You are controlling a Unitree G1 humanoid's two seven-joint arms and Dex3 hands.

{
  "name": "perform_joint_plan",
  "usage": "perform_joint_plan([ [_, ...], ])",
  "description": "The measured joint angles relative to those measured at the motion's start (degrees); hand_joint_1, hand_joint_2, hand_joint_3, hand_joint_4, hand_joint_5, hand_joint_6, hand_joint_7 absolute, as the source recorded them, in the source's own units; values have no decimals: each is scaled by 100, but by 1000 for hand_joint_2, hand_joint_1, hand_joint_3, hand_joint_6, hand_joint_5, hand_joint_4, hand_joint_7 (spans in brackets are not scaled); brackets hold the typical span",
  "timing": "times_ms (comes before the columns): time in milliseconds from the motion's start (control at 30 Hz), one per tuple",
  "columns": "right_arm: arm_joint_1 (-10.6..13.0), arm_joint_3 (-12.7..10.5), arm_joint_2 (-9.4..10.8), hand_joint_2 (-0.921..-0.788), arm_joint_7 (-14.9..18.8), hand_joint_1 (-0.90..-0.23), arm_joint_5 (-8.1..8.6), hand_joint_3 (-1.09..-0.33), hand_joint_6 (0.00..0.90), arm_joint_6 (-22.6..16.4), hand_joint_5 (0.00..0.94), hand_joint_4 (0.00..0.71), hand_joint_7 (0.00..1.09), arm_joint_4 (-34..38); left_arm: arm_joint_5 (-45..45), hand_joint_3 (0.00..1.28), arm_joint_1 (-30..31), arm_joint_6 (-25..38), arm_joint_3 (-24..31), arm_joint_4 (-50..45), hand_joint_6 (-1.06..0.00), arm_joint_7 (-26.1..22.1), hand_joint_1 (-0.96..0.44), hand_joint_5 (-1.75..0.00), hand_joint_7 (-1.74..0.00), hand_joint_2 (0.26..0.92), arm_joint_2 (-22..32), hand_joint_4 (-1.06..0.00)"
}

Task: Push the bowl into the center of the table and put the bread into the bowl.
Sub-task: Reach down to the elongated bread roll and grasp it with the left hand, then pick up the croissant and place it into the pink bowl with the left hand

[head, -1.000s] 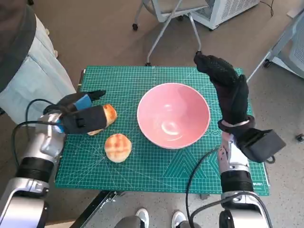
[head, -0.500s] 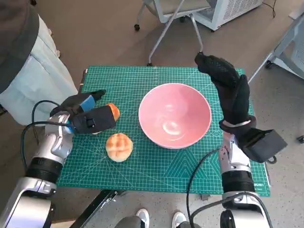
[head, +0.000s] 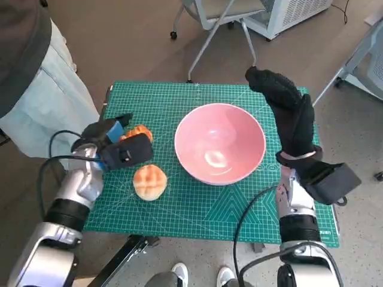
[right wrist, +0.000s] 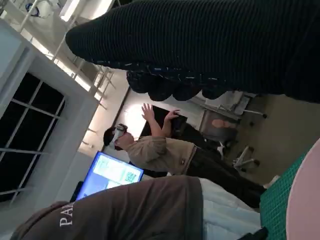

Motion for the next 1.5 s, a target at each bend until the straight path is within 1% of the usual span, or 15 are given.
perform_joint_plan([
  [67,0,0,0,-921,0,-677,0,-770,0,1,1,150,542,0,-1,1,2,46,-1,-35,-561,-21,-287,-989,-58,865,1,-517],
  [267,1,-1,-2,-921,0,-677,-1,-770,0,5,1,150,542,0,9,9,57,213,-45,-235,-573,-153,-347,-1065,-64,895,12,-513],
  [367,1,0,-2,-921,0,-676,0,-769,0,8,1,150,542,7,25,41,120,311,-86,-416,-551,-275,-437,-904,-59,913,29,-478],
  [433,1,0,-2,-921,0,-674,0,-769,0,9,1,151,542,14,34,87,170,365,-109,-538,-514,-356,-501,-658,-41,918,42,-446],
  [567,1,-1,-2,-921,3,-673,2,-766,1,12,1,151,541,50,58,143,303,472,-176,-835,-478,-567,-560,-408,-21,920,92,-439],
  [867,1,-3,-2,-921,52,-670,12,-767,0,63,1,150,541,52,89,192,430,634,-221,-1227,-427,-839,-593,-251,-2,921,193,-467],
  [1067,1,-3,-2,-921,59,-666,19,-767,0,96,1,151,541,34,88,93,456,708,-223,-1272,-421,-875,-557,-250,-2,921,182,-510],
  [1133,1,-3,-2,-921,60,-665,18,-766,0,99,1,151,541,34,85,47,455,707,-220,-1246,-433,-844,-510,-315,-6,918,168,-549],
  [1300,1,-2,-1,-921,64,-664,18,-766,0,100,1,151,541,33,58,9,454,673,-203,-1122,-537,-674,-284,-821,-46,880,102,-562],
  [1333,1,-2,-2,-921,65,-663,19,-766,0,100,1,151,541,33,53,8,452,641,-198,-1085,-551,-621,-258,-876,-52,877,90,-564],
  [1367,1,-2,-2,-921,67,-663,19,-766,0,100,1,151,541,33,50,20,450,605,-192,-1038,-612,-562,-31,-996,-93,893,77,-617],
  [1400,1,-2,-2,-921,70,-662,20,-766,0,100,1,151,541,33,43,25,449,560,-185,-996,-634,-498,50,-1038,-108,898,68,-636],
  [1433,1,-3,-2,-921,73,-662,20,-766,0,100,1,151,541,33,35,49,448,508,-176,-953,-641,-434,26,-1116,-627,907,61,-642],
  [1467,1,-4,-2,-921,78,-662,23,-766,0,100,1,151,541,33,19,54,448,421,-160,-899,-641,-338,21,-1134,-738,910,55,-642],
  [1500,1,-4,-2,-921,82,-662,23,-766,0,100,1,151,541,33,5,54,448,358,-150,-866,-641,-271,21,-1134,-738,910,51,-642],
])
